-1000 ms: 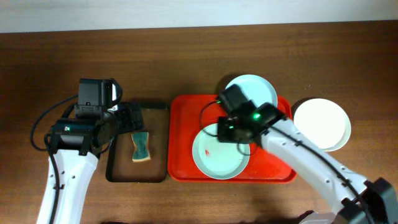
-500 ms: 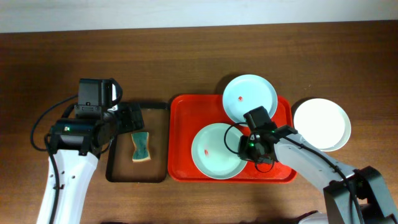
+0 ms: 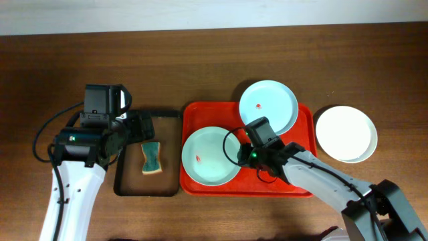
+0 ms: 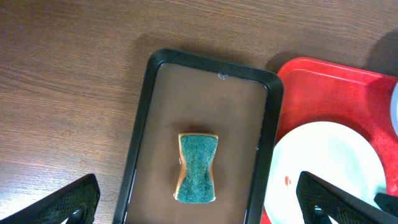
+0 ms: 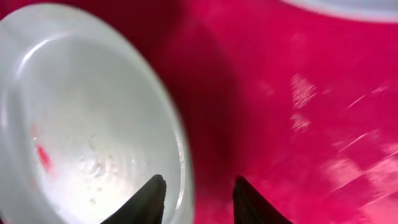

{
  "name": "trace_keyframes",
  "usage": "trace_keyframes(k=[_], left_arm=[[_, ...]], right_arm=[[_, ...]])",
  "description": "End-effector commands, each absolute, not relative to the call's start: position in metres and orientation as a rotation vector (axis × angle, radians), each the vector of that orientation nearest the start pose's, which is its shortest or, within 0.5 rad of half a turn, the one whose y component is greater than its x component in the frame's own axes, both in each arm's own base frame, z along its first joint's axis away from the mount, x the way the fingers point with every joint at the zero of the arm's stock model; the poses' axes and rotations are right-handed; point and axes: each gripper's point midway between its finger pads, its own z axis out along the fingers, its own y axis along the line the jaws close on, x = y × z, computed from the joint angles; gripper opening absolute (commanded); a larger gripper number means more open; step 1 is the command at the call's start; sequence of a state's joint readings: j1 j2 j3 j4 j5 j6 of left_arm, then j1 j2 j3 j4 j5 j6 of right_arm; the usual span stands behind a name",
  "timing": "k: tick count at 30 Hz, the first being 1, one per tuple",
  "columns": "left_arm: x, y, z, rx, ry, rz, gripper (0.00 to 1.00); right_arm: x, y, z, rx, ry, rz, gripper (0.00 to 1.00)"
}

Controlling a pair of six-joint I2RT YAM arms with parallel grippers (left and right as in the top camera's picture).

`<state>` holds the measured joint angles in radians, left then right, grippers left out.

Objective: Clean dirty plates on tray and stack at the side
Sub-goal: 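Grip the pale green plate rim with the right gripper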

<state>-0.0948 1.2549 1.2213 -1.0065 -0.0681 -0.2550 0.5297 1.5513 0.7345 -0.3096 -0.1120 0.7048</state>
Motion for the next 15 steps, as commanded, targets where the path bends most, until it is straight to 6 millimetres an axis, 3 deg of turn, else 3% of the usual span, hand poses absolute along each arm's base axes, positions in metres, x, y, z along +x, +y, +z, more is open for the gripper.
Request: trace_keyframes(k=[1,4,6,7,8,10,12,15], left_arm=[[0.309,-0.015,0.207,-0.243,2.587,-0.027,0.99],[0.309,-0.015,0.207,-0.243,2.587,-0.027,0.99],[0.309,-0.015,0.207,-0.243,2.587,-0.027,0.99],[0.309,-0.015,0.207,-0.243,2.587,-0.027,0.99],[0.309,-0.015,0.207,-0.243,2.587,-0.027,0.99],[0.309,-0.015,0.207,-0.243,2.587,-0.027,0.99],[0.309,-0.015,0.207,-0.243,2.587,-0.027,0.99],[0.309,-0.015,0.207,-0.243,2.587,-0.027,0.99]], right_arm=[[0.289,0.173,0.022,0.139,2.74,0.385,0.35],[0.296,0.176,0.023,0.136,2.717,0.403,0.31],[0.295,0.176,0.015,0.137,2.733,0.391,0.36],[0.294,0.176,0.008,0.138,2.751,0.381,0.32],[0.294,0.176,0.009,0.138,2.749,0.385,0.19],[0.293,0.172,0.022,0.146,2.743,0.365,0.04],[0.289,0.161,0.035,0.17,2.746,0.304,0.04],[0.276,0.156,0.032,0.353,2.794,0.308,0.04]])
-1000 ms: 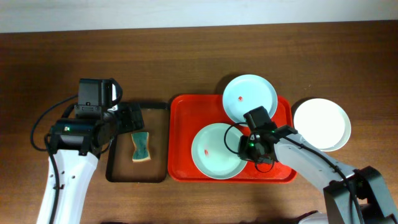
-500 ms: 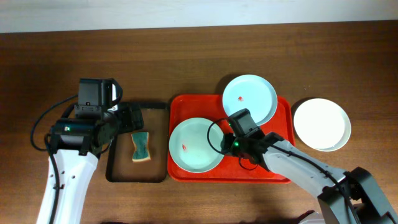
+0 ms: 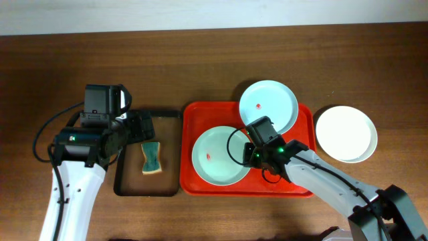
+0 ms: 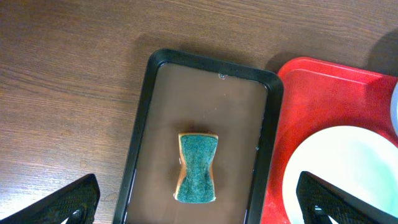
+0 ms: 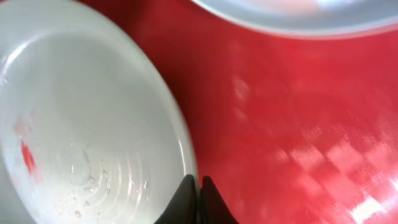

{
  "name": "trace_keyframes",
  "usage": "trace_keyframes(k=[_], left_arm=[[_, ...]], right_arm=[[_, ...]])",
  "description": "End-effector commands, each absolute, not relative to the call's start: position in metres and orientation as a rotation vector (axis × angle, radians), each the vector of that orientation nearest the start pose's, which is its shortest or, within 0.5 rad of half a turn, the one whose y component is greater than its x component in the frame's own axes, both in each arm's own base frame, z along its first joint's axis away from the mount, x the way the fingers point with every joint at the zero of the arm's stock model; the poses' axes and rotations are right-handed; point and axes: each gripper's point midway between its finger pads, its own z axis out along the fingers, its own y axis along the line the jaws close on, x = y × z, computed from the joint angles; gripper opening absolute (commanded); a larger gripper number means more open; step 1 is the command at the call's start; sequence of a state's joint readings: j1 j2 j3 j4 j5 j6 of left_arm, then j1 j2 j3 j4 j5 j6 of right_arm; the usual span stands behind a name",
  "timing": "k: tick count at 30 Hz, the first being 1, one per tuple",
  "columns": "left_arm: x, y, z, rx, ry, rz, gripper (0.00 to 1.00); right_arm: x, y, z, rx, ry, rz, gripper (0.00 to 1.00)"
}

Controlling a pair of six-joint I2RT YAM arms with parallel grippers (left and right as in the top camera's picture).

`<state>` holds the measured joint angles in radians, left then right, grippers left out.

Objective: Clean dirty plates on tray and stack at the side
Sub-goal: 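Grip the pale green plate rim with the right gripper, then grasp the sponge with the left gripper and lift it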

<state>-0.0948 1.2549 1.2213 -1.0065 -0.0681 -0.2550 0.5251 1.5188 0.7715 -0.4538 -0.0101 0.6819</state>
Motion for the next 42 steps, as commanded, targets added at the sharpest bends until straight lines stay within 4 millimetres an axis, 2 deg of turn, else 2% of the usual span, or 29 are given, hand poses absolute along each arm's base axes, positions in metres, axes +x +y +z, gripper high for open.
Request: trace_keyframes(k=[1,2,5,7,12,16,17,19,21,23,24,25,26,28,29,31,34,36,37,38,40,41,42], left_arm=[[0.309,-0.015,0.207,-0.244,2.587,-0.027,0.99],[0.309,-0.015,0.207,-0.244,2.587,-0.027,0.99],[0.309,-0.015,0.207,-0.243,2.587,-0.027,0.99],[0.309,-0.015,0.207,-0.243,2.587,-0.027,0.99],[0.309,-0.015,0.207,-0.244,2.587,-0.027,0.99],[0.321,-0.018,0.215,-0.238,2.53,-0.051,0.99],[0.328,-0.025,0.219,-0.22,2.501,-0.112,0.99],[0.317,-0.036,0.208,-0.199,2.571,-0.181,0.99],[0.308,-0.035,0.186,-0.207,2.652,-0.165,0.99],[0.295,-0.034,0.148,-0.22,2.764,-0.143,1.0],[0.291,-0.033,0.133,-0.198,2.806,-0.131,0.91],[0.29,-0.033,0.125,-0.157,2.825,-0.121,0.87],[0.289,-0.033,0.111,-0.126,2.867,-0.11,0.86],[0.289,-0.033,0.097,-0.13,2.917,-0.101,0.86],[0.29,-0.033,0.087,-0.132,2.948,-0.096,0.86],[0.29,-0.033,0.07,-0.109,3.001,-0.086,0.87],[0.293,-0.034,0.069,-0.081,2.996,-0.087,0.88],[0.295,-0.047,0.069,0.035,2.982,-0.127,0.88],[0.296,-0.055,0.07,0.108,2.971,-0.125,0.89],[0.295,-0.059,0.07,0.135,2.968,-0.114,0.89],[0.295,-0.059,0.07,0.147,2.967,-0.085,0.88],[0.295,-0.058,0.07,0.146,2.967,-0.078,0.84],[0.294,-0.058,0.069,0.145,2.971,-0.078,0.73]], right_arm=[[0.276,0.157,0.032,0.352,2.794,0.312,0.08],[0.276,0.157,0.032,0.337,2.795,0.308,0.2],[0.275,0.155,0.027,0.269,2.809,0.276,0.35],[0.275,0.154,0.025,0.058,2.817,0.236,0.39],[0.28,0.149,0.026,0.063,2.793,0.189,0.45],[0.278,0.148,0.021,0.064,2.808,0.177,0.44],[0.278,0.148,0.021,0.063,2.809,0.177,0.43],[0.279,0.148,0.021,0.063,2.808,0.178,0.32],[0.279,0.149,0.021,0.064,2.806,0.18,0.23],[0.282,0.15,0.022,0.064,2.793,0.189,0.23],[0.282,0.15,0.023,0.064,2.791,0.191,0.24],[0.283,0.151,0.023,0.064,2.79,0.192,0.24],[0.283,0.151,0.023,0.064,2.787,0.195,0.23],[0.283,0.151,0.023,0.064,2.788,0.196,0.21],[0.283,0.152,0.023,0.062,2.79,0.204,0.18],[0.279,0.157,0.022,0.054,2.806,0.24,0.04],[0.271,0.167,0.022,0.035,2.843,0.334,0.07],[0.273,0.166,0.022,0.037,2.835,0.323,0.23],[0.279,0.163,0.023,0.046,2.809,0.288,0.23],[0.282,0.159,0.024,0.052,2.794,0.259,0.22],[0.281,0.16,0.023,0.052,2.796,0.264,0.11],[0.28,0.161,0.023,0.05,2.8,0.271,0.07],[0.276,0.165,0.023,0.041,2.82,0.309,0.05]])
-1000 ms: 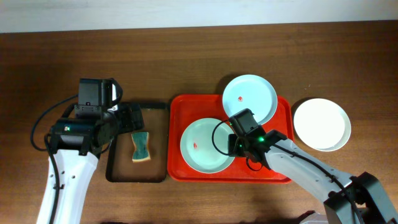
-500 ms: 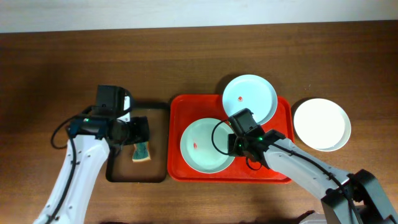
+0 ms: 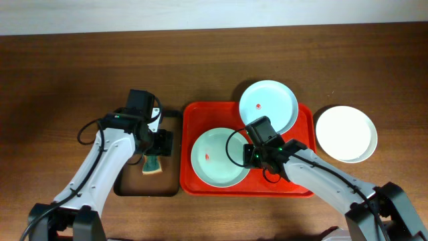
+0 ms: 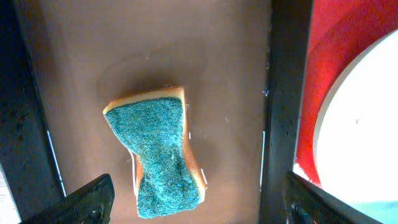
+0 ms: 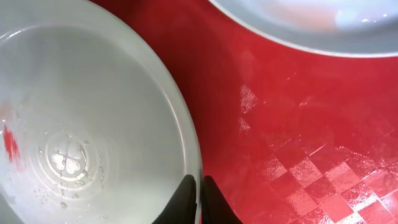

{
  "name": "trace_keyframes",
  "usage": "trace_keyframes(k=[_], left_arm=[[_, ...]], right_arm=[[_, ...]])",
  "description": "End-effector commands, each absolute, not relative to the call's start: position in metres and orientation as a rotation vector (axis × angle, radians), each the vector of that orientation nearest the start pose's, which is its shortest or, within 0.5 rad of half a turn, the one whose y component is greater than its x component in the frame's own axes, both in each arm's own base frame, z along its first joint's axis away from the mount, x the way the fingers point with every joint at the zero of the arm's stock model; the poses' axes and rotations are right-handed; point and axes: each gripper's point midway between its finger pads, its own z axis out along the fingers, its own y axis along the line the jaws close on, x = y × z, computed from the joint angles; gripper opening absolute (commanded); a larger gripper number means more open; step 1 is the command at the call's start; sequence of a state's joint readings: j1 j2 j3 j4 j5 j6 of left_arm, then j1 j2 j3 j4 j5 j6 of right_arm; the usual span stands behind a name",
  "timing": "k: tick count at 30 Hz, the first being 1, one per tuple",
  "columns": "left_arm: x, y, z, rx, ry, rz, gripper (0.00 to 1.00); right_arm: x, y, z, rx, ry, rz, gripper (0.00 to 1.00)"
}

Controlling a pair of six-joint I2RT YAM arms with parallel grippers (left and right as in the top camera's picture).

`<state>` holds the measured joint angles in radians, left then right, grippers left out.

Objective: Clean dirty plates on tray and stack at the side
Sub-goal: 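Grasp the sponge with the left gripper and lift it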

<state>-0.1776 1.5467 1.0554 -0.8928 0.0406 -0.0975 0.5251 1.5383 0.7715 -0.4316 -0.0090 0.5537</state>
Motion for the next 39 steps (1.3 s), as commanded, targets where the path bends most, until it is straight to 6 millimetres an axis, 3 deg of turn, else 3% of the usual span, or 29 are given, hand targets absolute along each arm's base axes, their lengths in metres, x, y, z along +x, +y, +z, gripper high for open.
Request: trace_keyframes(k=[1,3,6,7,10,15,18,19,21,23,24,25,27,29,30,31,33,36,39], left_arm=[[0.288,-0.056,0.068,0.1,2.998,-0.074,0.71],[0.283,-0.045,0.063,-0.039,3.017,0.012,0.65],[0.272,-0.043,0.047,-0.053,3.039,0.021,0.65],[0.27,-0.042,0.041,-0.054,3.049,0.025,0.6],[0.277,-0.039,0.027,-0.143,3.059,-0.003,0.53],[0.29,-0.034,0.023,-0.166,3.025,-0.02,0.41],[0.285,-0.034,0.009,-0.168,3.074,-0.006,0.4],[0.283,-0.033,0.003,-0.169,3.096,0.0,0.34],[0.282,-0.033,0.001,-0.17,3.103,0.0,0.02],[0.288,-0.04,0.005,-0.092,3.091,-0.051,0.0],[0.296,-0.053,0.016,0.016,3.079,-0.163,0.0],[0.302,-0.058,0.026,0.03,3.061,-0.2,0.0],[0.321,-0.061,0.06,0.04,2.967,-0.22,0.0],[0.327,-0.062,0.082,0.051,2.891,-0.225,0.0],[0.328,-0.062,0.094,0.121,2.852,-0.219,0.0],[0.325,-0.062,0.097,0.129,2.85,-0.218,0.0],[0.316,-0.063,0.094,0.191,2.883,-0.212,0.0],[0.319,-0.073,0.096,0.247,2.857,-0.218,0.0],[0.317,-0.073,0.095,0.248,2.865,-0.22,0.0]], right_arm=[[0.272,0.168,0.022,0.035,2.836,0.34,0.06],[0.273,0.168,0.022,0.041,2.834,0.333,0.06],[0.279,0.161,0.023,0.052,2.808,0.279,0.16],[0.281,0.16,0.023,0.056,2.798,0.262,0.17],[0.281,0.16,0.023,0.056,2.799,0.262,0.17],[0.281,0.16,0.023,0.056,2.799,0.262,0.18],[0.281,0.159,0.023,0.056,2.8,0.262,0.18],[0.281,0.159,0.023,0.056,2.8,0.261,0.18],[0.281,0.159,0.023,0.056,2.799,0.261,0.18],[0.281,0.159,0.023,0.056,2.8,0.262,0.44],[0.28,0.16,0.023,0.055,2.802,0.266,0.46],[0.279,0.162,0.023,0.062,2.807,0.285,0.45],[0.276,0.162,0.019,0.12,2.828,0.295,0.31],[0.274,0.161,0.008,0.121,2.859,0.276,0.24],[0.273,0.163,0.007,0.118,2.868,0.285,0.12],[0.271,0.167,0.008,0.113,2.874,0.318,0.04],[0.269,0.167,0.015,0.111,2.87,0.333,0.04],[0.267,0.164,0.02,0.161,2.867,0.328,0.04],[0.274,0.168,0.023,0.158,2.835,0.348,0.45]])
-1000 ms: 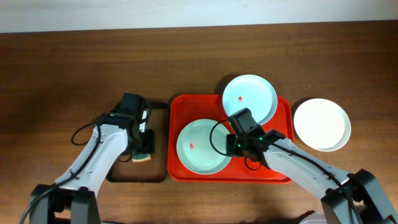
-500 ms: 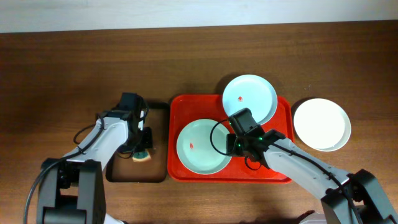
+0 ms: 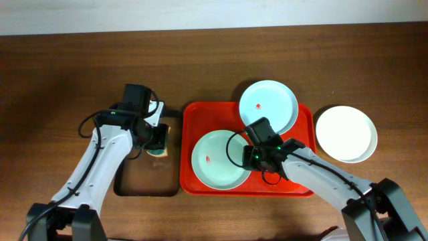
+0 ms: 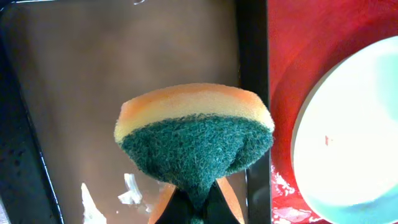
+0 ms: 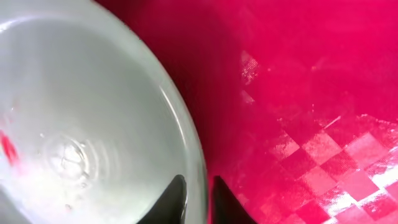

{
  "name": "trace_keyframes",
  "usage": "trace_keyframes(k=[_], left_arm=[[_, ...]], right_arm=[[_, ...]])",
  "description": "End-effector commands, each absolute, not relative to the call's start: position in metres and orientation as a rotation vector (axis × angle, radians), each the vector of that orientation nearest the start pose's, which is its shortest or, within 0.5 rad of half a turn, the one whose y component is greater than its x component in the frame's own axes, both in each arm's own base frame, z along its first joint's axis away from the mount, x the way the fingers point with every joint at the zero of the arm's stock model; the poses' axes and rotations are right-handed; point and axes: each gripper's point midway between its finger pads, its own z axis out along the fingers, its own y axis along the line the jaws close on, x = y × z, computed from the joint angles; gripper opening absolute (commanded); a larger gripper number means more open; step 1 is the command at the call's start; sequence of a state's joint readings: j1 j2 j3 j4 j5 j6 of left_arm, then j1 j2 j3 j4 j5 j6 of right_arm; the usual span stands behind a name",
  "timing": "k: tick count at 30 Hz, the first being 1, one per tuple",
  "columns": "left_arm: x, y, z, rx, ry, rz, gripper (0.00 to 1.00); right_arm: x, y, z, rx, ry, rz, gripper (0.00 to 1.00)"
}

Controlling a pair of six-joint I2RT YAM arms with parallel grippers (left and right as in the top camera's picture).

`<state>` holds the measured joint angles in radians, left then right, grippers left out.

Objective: Clean dirty plates on tray and stack at the side
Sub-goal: 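Grasp the sponge with the left gripper and lift it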

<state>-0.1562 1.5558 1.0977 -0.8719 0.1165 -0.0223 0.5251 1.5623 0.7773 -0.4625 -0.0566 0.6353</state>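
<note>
A red tray [image 3: 304,184] holds two pale plates. On the near plate [image 3: 217,164] there is a red smear [image 3: 208,158]. My right gripper [image 3: 249,157] is shut on that plate's right rim [image 5: 198,168], one finger inside and one outside. The far plate [image 3: 274,110] carries a red spot [image 3: 259,106] and lies over the tray's far edge. A green-and-orange sponge [image 4: 194,137] hangs above the black tray [image 4: 37,155], pinched in my shut left gripper [image 4: 196,211]. From overhead the sponge [image 3: 158,150] sits left of the red tray.
A clean white plate [image 3: 346,134] lies on the brown table right of the red tray. White foam flecks [image 4: 132,190] sit on the black tray's wet floor. The black tray's near end [image 3: 147,184] holds nothing.
My left gripper was open over the sponge lying flat in the black tray. It is now shut on the sponge and holds it lifted. The right gripper stays on the near plate's rim.
First my right gripper stood open around the near plate's rim, with the left arm high over the black tray. The right then shut on the rim and the plate lay further right. The left gripper came down open over the sponge, and now holds it.
</note>
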Motion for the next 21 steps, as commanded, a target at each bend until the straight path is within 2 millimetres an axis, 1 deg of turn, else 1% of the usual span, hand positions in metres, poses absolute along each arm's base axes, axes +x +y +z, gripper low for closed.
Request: trace_keyframes(k=[1,2,3,4,7,8,9,11,12,13,14,15,16,17,18,19,20,21], left_arm=[[0.3168,-0.0731,0.0953,0.248,2.866,-0.22,0.0],[0.3169,-0.0731,0.0953,0.248,2.865,-0.22,0.0],[0.317,-0.0732,0.0954,0.248,2.865,-0.22,0.0],[0.317,-0.0732,0.0954,0.248,2.865,-0.22,0.0],[0.3169,-0.0732,0.0953,0.248,2.865,-0.22,0.0],[0.317,-0.0732,0.0954,0.248,2.865,-0.221,0.0],[0.317,-0.0732,0.0954,0.248,2.865,-0.221,0.0],[0.3169,-0.0732,0.0953,0.247,2.865,-0.221,0.0],[0.3168,-0.0733,0.0953,0.247,2.866,-0.222,0.0],[0.3169,-0.0733,0.0954,0.247,2.865,-0.222,0.0],[0.3169,-0.0733,0.0954,0.247,2.865,-0.222,0.0],[0.3169,-0.0732,0.0953,0.247,2.865,-0.221,0.0],[0.3169,-0.0732,0.0953,0.247,2.865,-0.221,0.0],[0.3169,-0.0732,0.0953,0.247,2.865,-0.221,0.0],[0.3169,-0.0732,0.0953,0.247,2.865,-0.221,0.0],[0.3169,-0.0732,0.0953,0.247,2.865,-0.221,0.0],[0.3168,-0.0732,0.0953,0.247,2.866,-0.221,0.0],[0.3168,-0.0732,0.0953,0.247,2.866,-0.221,0.0]], right_arm=[[0.2753,0.1676,0.0233,0.158,2.829,0.347,0.51],[0.2765,0.165,0.023,0.162,2.824,0.326,0.63],[0.2771,0.1641,0.023,0.164,2.82,0.319,0.72],[0.278,0.1646,0.0234,0.164,2.816,0.322,0.99],[0.2785,0.1649,0.0236,0.163,2.814,0.324,0.99],[0.2785,0.1649,0.0236,0.164,2.814,0.324,0.59],[0.2785,0.1649,0.0236,0.164,2.814,0.324,0.39],[0.2776,0.1644,0.0232,0.164,2.818,0.32,0.36],[0.276,0.1636,0.022,0.165,2.827,0.315,0.32],[0.2759,0.1634,0.0217,0.165,2.827,0.313,0.31],[0.2751,0.163,0.0213,0.165,2.831,0.311,0.27],[0.2735,0.1623,0.0205,0.166,2.839,0.306,0.17],[0.2723,0.1623,0.0201,0.166,2.845,0.308,0.12],[0.2719,0.1635,0.0202,0.165,2.847,0.317,0.11],[0.2718,0.1634,0.0202,0.187,2.847,0.32,0.11],[0.2727,0.1637,0.0205,0.191,2.843,0.322,0.24],[0.2739,0.1634,0.0208,0.192,2.837,0.319,0.27],[0.2755,0.1625,0.0211,0.194,2.83,0.31,0.28]])
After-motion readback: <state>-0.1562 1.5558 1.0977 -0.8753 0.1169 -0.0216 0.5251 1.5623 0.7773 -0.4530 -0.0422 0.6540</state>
